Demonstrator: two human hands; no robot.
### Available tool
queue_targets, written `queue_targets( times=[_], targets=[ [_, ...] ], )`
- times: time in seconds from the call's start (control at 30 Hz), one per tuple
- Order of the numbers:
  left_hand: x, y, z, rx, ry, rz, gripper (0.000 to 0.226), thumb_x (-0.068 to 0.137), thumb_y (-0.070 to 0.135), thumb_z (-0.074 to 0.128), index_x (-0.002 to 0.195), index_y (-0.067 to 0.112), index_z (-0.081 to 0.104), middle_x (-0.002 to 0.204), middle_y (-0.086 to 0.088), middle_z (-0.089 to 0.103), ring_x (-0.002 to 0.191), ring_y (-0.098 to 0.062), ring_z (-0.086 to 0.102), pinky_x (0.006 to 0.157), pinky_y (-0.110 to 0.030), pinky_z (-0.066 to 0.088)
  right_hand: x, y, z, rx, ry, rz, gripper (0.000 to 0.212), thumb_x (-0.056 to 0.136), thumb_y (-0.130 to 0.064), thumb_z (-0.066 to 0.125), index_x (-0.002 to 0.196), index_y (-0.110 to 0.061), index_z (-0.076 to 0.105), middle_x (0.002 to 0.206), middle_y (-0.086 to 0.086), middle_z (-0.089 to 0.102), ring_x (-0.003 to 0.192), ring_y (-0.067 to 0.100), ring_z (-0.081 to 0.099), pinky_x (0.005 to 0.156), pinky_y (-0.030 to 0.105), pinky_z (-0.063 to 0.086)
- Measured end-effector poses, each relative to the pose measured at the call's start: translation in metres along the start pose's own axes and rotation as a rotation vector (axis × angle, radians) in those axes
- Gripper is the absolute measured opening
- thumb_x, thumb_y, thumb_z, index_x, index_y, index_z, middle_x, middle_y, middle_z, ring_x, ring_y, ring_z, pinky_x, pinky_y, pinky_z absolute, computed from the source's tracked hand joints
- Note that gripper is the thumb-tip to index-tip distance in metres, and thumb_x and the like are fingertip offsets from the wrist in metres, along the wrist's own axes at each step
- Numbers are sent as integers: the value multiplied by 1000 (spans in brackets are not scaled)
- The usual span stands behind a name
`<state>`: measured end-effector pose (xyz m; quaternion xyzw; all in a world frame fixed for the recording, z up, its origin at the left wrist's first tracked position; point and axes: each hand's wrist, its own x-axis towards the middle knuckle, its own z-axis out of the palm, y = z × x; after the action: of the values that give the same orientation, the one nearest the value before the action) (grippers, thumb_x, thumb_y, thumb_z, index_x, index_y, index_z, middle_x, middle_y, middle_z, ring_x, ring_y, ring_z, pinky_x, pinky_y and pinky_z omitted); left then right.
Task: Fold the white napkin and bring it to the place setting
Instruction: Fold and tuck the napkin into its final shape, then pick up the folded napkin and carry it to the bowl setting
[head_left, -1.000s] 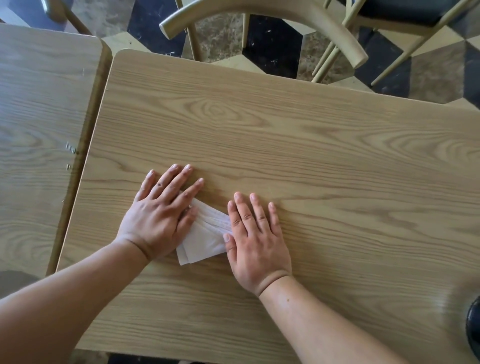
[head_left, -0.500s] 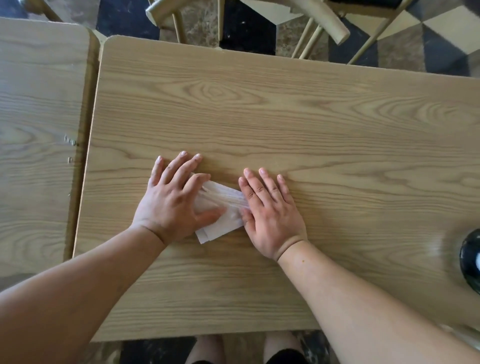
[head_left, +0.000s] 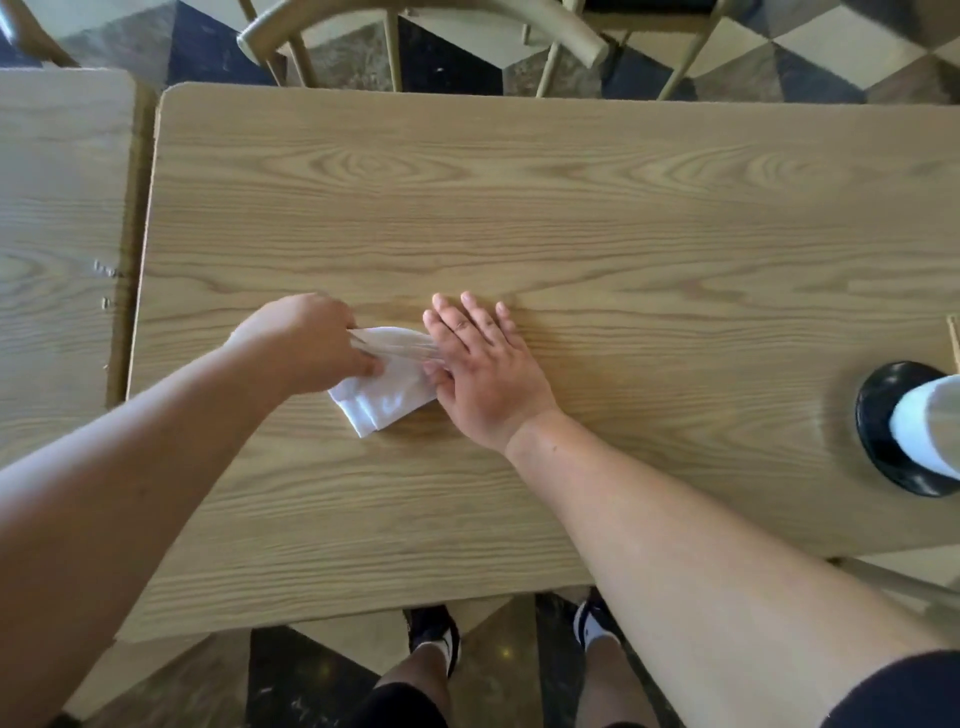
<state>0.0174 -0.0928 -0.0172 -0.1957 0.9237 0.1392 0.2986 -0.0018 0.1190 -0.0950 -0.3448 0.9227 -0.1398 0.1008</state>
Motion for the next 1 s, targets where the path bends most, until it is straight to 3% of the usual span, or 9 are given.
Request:
queue_targets(
  times=[0.07,0.13,0.23,0.37,0.43,0.47,0.57,0.73,1.0],
  targets=[
    [-10,4,-6,-53,-19,-10,29,85,50,80,91,23,71,91,-1,66,84,-24,60,68,-36,45,-2,-2,-9,128,-59,61,52,105,-38,43,152,-17,52,169,6,36,160,30,24,131,51,12],
    [-24,13,-5,-192,-26,-8,28,85,45,82,84,22,68,88,-5,66,77,-21,58,65,-36,43,-13,5,-23,287,-43,128,35,101,-34,56,130,-18,67,158,9,51,153,31,35,127,46,22],
    [-50,37,9,-383,-12,23,23,86,34,84,81,19,67,73,-2,62,66,-21,53,58,-33,36,-39,24,-46,476,88,224,20,91,-35,69,103,-18,70,109,3,70,114,27,60,96,37,46],
    [-81,86,26,-627,-4,42,22,85,30,86,88,15,70,69,2,64,63,-17,54,58,-30,39,-74,58,-73,922,64,557,44,79,-38,82,115,-27,59,89,-7,69,82,20,69,77,36,55],
    [-93,115,31,-926,-84,33,34,76,34,87,100,15,74,80,-2,73,70,-16,65,65,-31,50,-91,79,-85,1297,32,689,61,79,-30,85,127,-22,50,91,2,71,69,24,68,67,37,59],
    [-97,132,34,-1020,-110,30,41,72,37,84,105,15,74,85,-2,75,73,-15,68,68,-32,52,-101,91,-93,1416,-7,714,55,85,-23,85,127,-20,50,93,8,72,65,25,67,61,34,58],
    [-102,181,46,-1093,-134,49,36,79,36,85,107,17,73,91,1,77,80,-14,69,73,-34,54,-129,120,-119,1437,-103,672,15,97,-18,75,107,-19,64,88,4,73,69,19,66,61,30,56],
    [-111,264,59,-1180,-113,71,22,95,29,76,113,18,71,92,6,78,84,-12,70,75,-33,52,-163,163,-159,1500,-93,671,28,99,-20,71,126,-14,65,119,11,77,107,33,75,73,40,62],
    [-123,374,53,-1106,-155,226,16,97,31,73,106,20,79,84,8,77,74,-8,65,76,-31,50,-208,240,-230,1448,257,770,15,96,-22,73,107,-13,73,109,14,79,88,22,76,63,31,59]
  ],
)
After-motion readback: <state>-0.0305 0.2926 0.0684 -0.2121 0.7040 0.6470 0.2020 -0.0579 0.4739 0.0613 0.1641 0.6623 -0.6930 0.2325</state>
